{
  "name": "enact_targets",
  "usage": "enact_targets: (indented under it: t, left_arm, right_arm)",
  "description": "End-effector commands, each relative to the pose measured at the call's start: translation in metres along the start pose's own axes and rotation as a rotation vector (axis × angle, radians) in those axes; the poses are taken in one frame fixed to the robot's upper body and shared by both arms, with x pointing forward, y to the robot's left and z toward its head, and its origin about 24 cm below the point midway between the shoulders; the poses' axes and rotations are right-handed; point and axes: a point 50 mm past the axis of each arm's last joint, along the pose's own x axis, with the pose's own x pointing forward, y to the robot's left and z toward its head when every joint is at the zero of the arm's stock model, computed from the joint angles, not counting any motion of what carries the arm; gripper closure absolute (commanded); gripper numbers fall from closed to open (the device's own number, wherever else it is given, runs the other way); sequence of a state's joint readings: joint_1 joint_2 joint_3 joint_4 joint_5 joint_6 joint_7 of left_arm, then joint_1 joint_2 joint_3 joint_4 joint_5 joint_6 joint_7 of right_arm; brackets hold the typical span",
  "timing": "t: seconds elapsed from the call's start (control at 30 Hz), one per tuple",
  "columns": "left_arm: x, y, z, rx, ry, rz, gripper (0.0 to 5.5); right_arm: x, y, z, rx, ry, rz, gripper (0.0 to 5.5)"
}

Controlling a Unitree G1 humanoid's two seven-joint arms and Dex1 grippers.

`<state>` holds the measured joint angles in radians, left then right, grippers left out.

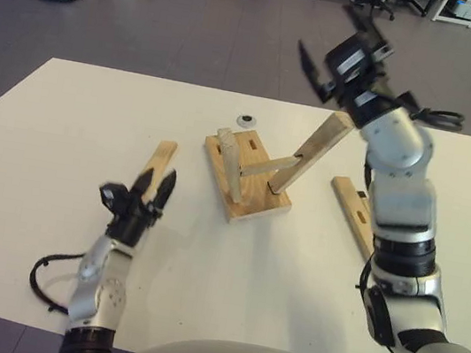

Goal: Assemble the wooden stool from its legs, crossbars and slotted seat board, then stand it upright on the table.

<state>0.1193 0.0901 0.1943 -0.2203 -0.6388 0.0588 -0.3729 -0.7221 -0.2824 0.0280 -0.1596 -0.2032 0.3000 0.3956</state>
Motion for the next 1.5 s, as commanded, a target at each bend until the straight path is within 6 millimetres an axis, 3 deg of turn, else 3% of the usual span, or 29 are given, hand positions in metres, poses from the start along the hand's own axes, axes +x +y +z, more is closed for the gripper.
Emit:
enact_targets:
  t: [0.03, 0.13, 0.23, 0.3, 0.47, 0.6, 0.73, 0.87, 1.13, 1.27, 1.37, 1.5]
  left_arm:
    - [0.048, -0.081, 0.08, -0.02, -0.182, -0.206, 2.12]
    - [0.062, -0.118, 0.108, -0.026, -0.241, -0.274, 2.12]
    - [0.064, -0.142, 0.095, -0.189, -0.126, -0.27, 2.12]
    - [0.059, -0.147, 0.083, -0.229, -0.061, -0.246, 2.12]
    - [0.054, -0.129, 0.06, -0.191, 0.038, -0.129, 2.12]
    - [0.038, -0.101, 0.039, -0.173, 0.102, -0.031, 2.12]
    - [0.033, -0.092, 0.031, -0.147, 0.129, -0.032, 2.12]
    - [0.025, -0.087, 0.025, -0.136, 0.144, -0.039, 2.12]
    - [0.024, -0.089, 0.017, -0.113, 0.158, -0.054, 2.12]
    - [0.02, -0.074, 0.006, -0.129, 0.244, -0.028, 2.12]
    - [0.015, -0.06, -0.009, -0.276, 0.314, 0.062, 2.12]
    - [0.011, -0.058, -0.019, -0.296, 0.373, 0.078, 2.12]
  right_arm:
    - [-0.008, -0.036, -0.05, 0.191, 0.191, -0.091, 1.95]
    - [-0.019, -0.02, -0.073, 0.509, 0.271, -0.035, 1.95]
    - [-0.03, -0.002, -0.082, 0.738, 0.309, 0.022, 1.95]
    - [-0.031, 0.002, -0.072, 0.839, 0.247, 0.064, 1.95]
    - [-0.033, 0.003, -0.06, 0.886, 0.192, 0.092, 1.95]
    - [-0.031, -0.004, -0.049, 0.936, 0.131, 0.113, 1.95]
    - [-0.034, 0.005, -0.038, 0.975, 0.109, 0.189, 1.95]
    - [-0.038, 0.019, -0.044, 0.976, 0.169, 0.228, 1.95]
    - [-0.06, 0.064, -0.086, 1.063, 0.388, 0.244, 1.95]
    - [-0.052, 0.074, -0.086, 1.102, 0.42, 0.267, 1.95]
    - [-0.046, 0.083, -0.088, 1.132, 0.501, 0.295, 1.95]
    - [-0.044, 0.094, -0.079, 1.16, 0.524, 0.384, 1.95]
